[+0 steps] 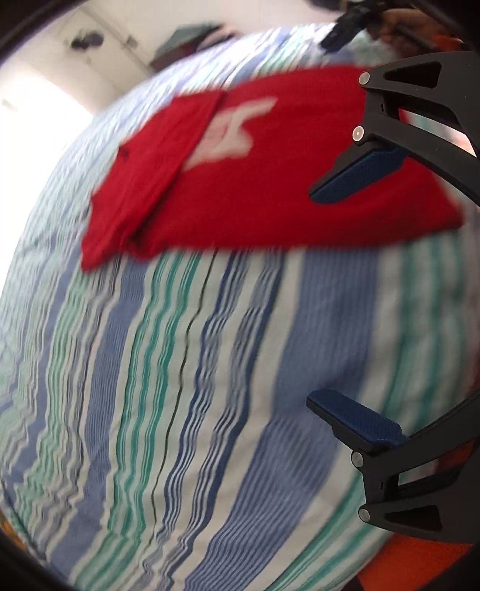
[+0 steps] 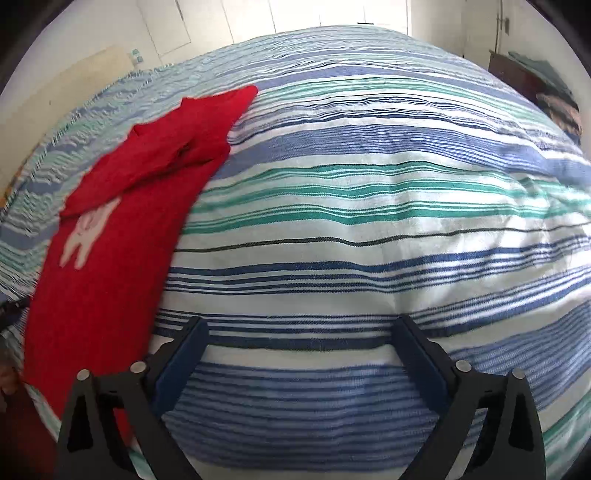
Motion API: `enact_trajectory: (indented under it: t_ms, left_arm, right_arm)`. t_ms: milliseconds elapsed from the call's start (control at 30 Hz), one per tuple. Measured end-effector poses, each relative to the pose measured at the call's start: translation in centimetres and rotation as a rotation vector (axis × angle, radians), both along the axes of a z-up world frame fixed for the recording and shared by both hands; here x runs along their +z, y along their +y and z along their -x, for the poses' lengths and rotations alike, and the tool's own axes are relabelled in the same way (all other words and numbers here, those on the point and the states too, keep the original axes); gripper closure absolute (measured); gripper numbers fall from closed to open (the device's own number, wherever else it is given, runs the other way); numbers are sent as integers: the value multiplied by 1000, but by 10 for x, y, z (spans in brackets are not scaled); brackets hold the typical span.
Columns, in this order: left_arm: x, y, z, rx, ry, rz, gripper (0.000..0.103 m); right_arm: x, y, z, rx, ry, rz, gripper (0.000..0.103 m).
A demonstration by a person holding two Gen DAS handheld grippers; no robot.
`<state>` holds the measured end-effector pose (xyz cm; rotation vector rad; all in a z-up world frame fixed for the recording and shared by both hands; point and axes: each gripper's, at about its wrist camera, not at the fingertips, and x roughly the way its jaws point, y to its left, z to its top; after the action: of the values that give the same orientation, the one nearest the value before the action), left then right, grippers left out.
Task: Fold small clothes
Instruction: 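Grasp the sweater hem with both grippers and fold it up toward the collar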
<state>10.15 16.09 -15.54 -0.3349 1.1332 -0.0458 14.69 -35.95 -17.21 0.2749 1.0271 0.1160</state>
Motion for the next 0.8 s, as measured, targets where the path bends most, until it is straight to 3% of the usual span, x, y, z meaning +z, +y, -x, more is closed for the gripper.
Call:
enact_trajectory:
  t_ms: [167,267,333,400,433,467,500,533,567,600,667,800]
  left_arm:
    - [-3,-46,27,-191,49,78,4]
    - [-21,-60,25,-209,108,48,12]
    - [-26,-65,23,-214,121,21,12]
    - [-25,-67,23,-218,123,50,23]
    - [-26,-68,23,-222,130,68,40]
    - [-28,-71,22,-235,144,80,71]
    - [-31,-73,23,-244,153,82,91]
    - [-32,-73,25,-248,164,94,97]
    - [-30,-71,27,-236,157,101,97]
    - [-27,-69,32,-229,147,107,97]
    - [-18,-61,36,-205,122,136,97]
    - [3,-47,31,-161,71,272,97]
  right_arm:
    - [12,23,37,134,122,-366,11]
    - [-1,48,47,196,218,-381,16]
    - [-9,61,48,215,231,-348,18]
    - [-12,67,47,202,223,-333,23]
    - [-14,69,45,201,224,-350,27]
    - [-15,74,44,214,226,-378,32]
    - [-19,82,42,248,239,-411,36]
    - [-23,90,39,282,254,-418,49]
    - [-25,94,36,290,254,-374,81]
    - [-23,96,36,277,243,-324,96]
    - [-14,90,41,251,203,-370,95]
    - [4,82,45,219,127,-399,95]
